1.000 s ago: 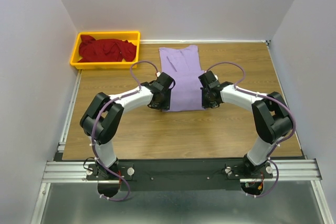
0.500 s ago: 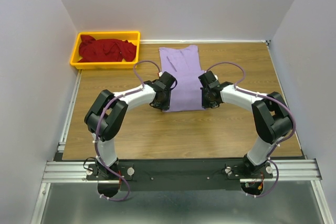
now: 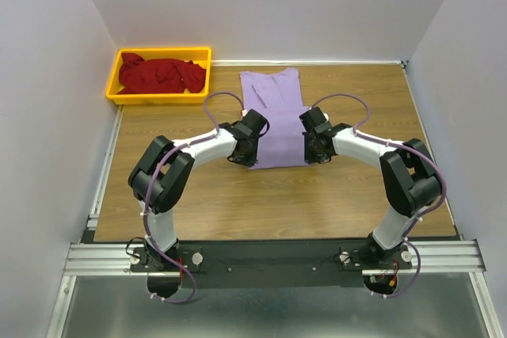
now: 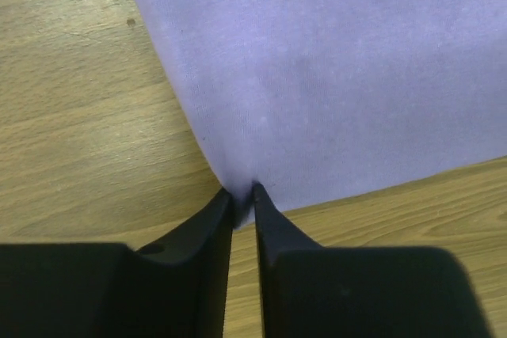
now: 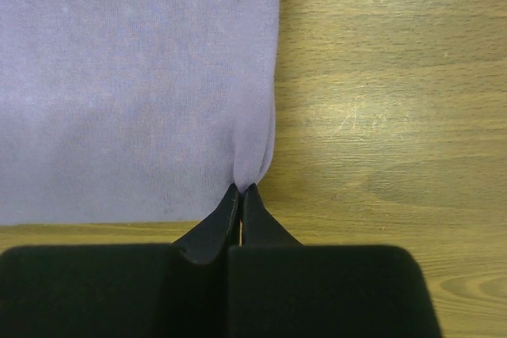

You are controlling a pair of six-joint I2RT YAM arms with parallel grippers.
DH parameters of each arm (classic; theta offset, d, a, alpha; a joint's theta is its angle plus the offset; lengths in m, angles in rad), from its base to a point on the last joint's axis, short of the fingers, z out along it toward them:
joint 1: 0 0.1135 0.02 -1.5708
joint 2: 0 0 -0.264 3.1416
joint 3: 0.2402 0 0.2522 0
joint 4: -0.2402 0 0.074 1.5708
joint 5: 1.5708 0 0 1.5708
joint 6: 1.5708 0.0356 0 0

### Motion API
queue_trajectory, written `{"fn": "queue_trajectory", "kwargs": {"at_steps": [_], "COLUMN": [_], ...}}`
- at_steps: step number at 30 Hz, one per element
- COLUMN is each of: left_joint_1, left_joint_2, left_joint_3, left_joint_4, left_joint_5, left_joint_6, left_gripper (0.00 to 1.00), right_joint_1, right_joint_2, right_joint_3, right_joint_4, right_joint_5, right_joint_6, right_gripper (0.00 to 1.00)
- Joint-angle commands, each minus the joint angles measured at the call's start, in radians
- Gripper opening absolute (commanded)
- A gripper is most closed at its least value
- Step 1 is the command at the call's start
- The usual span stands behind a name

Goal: Fold and stack the t-shirts
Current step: Fold the tshirt

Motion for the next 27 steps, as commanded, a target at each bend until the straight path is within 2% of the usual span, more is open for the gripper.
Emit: {"fn": "queue_trajectory", "kwargs": {"at_steps": [1,2,10,12,15,19,21,22,24,27], "left_joint_1": [-0.008,-0.01,-0.031,-0.088,-0.2,-0.387,-0.462,-0.497,-0.578,-0.591], "left_joint_2": [0.048,0.045,-0.026,-0.108,-0.269,-0.499,-0.564,-0.616,-0.648,-0.673], "left_joint_3": [-0.034,-0.04,-0.112,-0.152,-0.241,-0.365,-0.391,-0.422,-0.446,-0.453], "left_joint_4": [-0.081,-0.083,-0.103,-0.147,-0.216,-0.333,-0.354,-0.356,-0.344,-0.342], "left_joint_5": [-0.005,-0.003,0.027,0.043,0.075,0.145,0.173,0.188,0.236,0.234], "left_joint_6": [0.023,0.025,0.037,0.03,-0.009,-0.177,-0.251,-0.289,-0.383,-0.409], "left_gripper": [0.09,0.0,0.0,0.0,0.0,0.0,0.0,0.0,0.0,0.0], "right_joint_1": [0.023,0.022,0.034,0.051,0.139,0.247,0.29,0.316,0.324,0.324], "right_joint_2": [0.081,0.078,0.006,-0.069,-0.175,-0.4,-0.471,-0.541,-0.603,-0.632], "right_joint_3": [-0.068,-0.07,-0.085,-0.093,-0.131,-0.226,-0.245,-0.254,-0.257,-0.191], "right_joint_4": [-0.107,-0.107,-0.176,-0.26,-0.384,-0.566,-0.628,-0.671,-0.714,-0.743], "right_joint_5": [-0.024,-0.032,-0.066,-0.073,-0.119,-0.17,-0.17,-0.219,-0.242,-0.25], "right_joint_6": [0.008,0.002,-0.03,-0.029,0.003,0.126,0.172,0.192,0.223,0.22], "right_gripper": [0.01,0.01,0.01,0.01,0.01,0.01,0.01,0.01,0.01,0.01]}}
